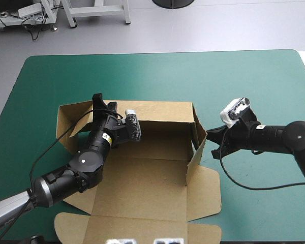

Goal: Fold the box

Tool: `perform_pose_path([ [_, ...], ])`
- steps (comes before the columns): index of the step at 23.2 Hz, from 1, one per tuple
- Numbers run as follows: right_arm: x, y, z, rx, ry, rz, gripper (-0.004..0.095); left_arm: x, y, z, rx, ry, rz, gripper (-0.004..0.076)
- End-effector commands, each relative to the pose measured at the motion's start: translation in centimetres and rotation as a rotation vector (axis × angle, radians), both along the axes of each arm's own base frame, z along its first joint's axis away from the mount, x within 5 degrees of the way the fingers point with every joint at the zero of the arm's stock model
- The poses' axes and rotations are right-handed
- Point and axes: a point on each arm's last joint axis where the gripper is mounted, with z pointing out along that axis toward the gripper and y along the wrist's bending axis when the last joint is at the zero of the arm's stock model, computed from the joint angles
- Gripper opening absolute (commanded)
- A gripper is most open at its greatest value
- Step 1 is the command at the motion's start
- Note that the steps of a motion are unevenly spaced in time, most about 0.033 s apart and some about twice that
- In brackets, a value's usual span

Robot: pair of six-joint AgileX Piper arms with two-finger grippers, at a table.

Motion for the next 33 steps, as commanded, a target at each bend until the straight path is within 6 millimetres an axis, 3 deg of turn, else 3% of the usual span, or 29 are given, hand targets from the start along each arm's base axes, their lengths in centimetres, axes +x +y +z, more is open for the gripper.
perform_pose_path([
  [1, -0.7, 0.2, 0.7, 0.084, -0.083, -0.015, -0.0019, -0.1, -0.2, 2.0, -0.045, -0.059, -0.036, -0.0008],
  [10, -0.8, 0.7, 0.9, 0.201, -0.106, -0.016, -0.0020, 1.5, -1.4, 0.3, 0.019, -0.025, 0.015, 0.0008],
  [14, -0.6, 0.4, 0.6, 0.158, -0.116, -0.042, -0.0020, 2.5, -2.4, 2.4, -0.060, -0.044, 0.051, 0.0008],
  [17, -0.5, 0.3, 0.6, 0.140, -0.139, -0.036, -0.0010, 2.5, -3.0, 2.9, -0.085, -0.043, -0.002, 0.0008],
  [19, -0.4, 0.3, 0.5, 0.130, -0.141, -0.038, 0.0064, 2.5, -3.2, 2.8, -0.095, -0.030, -0.016, 0.0008],
  [23, 0.0, 0.3, 0.0, 0.109, -0.125, -0.033, 0.0429, 2.5, -3.1, 2.7, -0.083, -0.023, -0.012, 0.0008],
  [26, 0.2, 0.3, -0.3, 0.109, -0.109, -0.032, 0.0605, 2.5, -3.1, 2.7, -0.083, -0.021, -0.008, 0.0008],
  [33, -0.1, 0.5, -0.8, 0.091, -0.078, 0.018, 0.0608, 2.5, -3.2, 2.4, -0.096, -0.002, -0.014, 0.0008],
])
